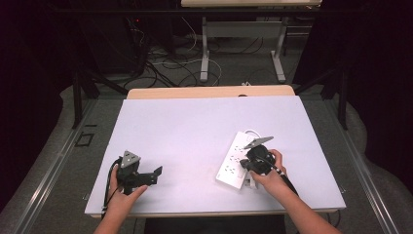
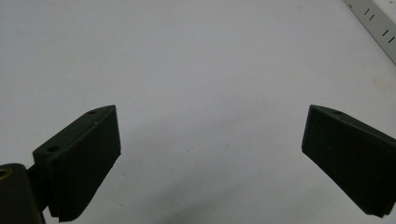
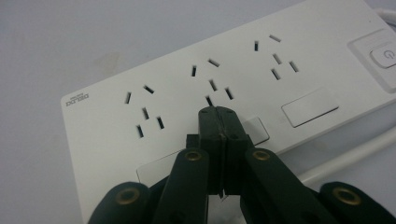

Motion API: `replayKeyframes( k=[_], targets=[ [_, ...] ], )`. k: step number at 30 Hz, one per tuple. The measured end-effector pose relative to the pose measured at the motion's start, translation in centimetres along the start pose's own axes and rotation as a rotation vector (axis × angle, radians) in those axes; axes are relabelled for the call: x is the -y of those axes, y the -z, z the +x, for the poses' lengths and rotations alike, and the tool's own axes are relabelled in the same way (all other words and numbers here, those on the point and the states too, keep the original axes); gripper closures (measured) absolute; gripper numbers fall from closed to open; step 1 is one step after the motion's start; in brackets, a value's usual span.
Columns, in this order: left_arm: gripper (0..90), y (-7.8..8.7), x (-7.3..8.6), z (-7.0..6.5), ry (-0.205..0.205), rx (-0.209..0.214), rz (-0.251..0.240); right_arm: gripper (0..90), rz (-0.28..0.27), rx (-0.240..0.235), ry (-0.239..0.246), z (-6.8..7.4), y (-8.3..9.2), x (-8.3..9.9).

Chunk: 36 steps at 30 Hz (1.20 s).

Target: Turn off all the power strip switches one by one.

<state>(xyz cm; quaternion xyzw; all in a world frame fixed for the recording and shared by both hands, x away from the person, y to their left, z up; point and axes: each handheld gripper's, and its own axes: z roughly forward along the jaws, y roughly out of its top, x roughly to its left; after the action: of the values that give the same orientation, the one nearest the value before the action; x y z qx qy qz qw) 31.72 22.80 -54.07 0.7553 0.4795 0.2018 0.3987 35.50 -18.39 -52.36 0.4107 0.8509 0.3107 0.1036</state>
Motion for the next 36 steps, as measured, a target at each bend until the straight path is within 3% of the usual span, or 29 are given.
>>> replayKeyframes(
  k=[5, 9, 15, 19, 34, 36],
  targets=[
    [4.4, 0.0, 0.0, 0.1, -0.009, -0.005, -0.002, 90.0, -0.03, 0.004, 0.004, 0.3, 0.1, -0.2],
    [4.4, 0.1, 0.0, 0.1, -0.011, -0.007, -0.001, 90.0, -0.015, -0.004, 0.023, 0.6, 0.4, -0.3],
    [4.4, 0.1, 0.0, 0.0, -0.01, -0.008, -0.003, 90.0, -0.033, -0.01, 0.034, 1.2, 0.4, -0.1],
    [4.3, 0.1, 0.0, 0.0, -0.001, -0.008, -0.004, 90.0, -0.01, -0.022, 0.044, 1.7, 0.5, 0.1],
    [4.3, 0.1, 0.0, 0.0, 0.001, -0.008, -0.007, 90.0, -0.017, -0.04, 0.066, 2.7, 0.7, 0.7],
    [4.3, 0.1, 0.0, 0.0, 0.0, -0.006, -0.006, 90.0, 0.007, -0.043, 0.061, 2.8, 0.9, 0.8]
  ],
)
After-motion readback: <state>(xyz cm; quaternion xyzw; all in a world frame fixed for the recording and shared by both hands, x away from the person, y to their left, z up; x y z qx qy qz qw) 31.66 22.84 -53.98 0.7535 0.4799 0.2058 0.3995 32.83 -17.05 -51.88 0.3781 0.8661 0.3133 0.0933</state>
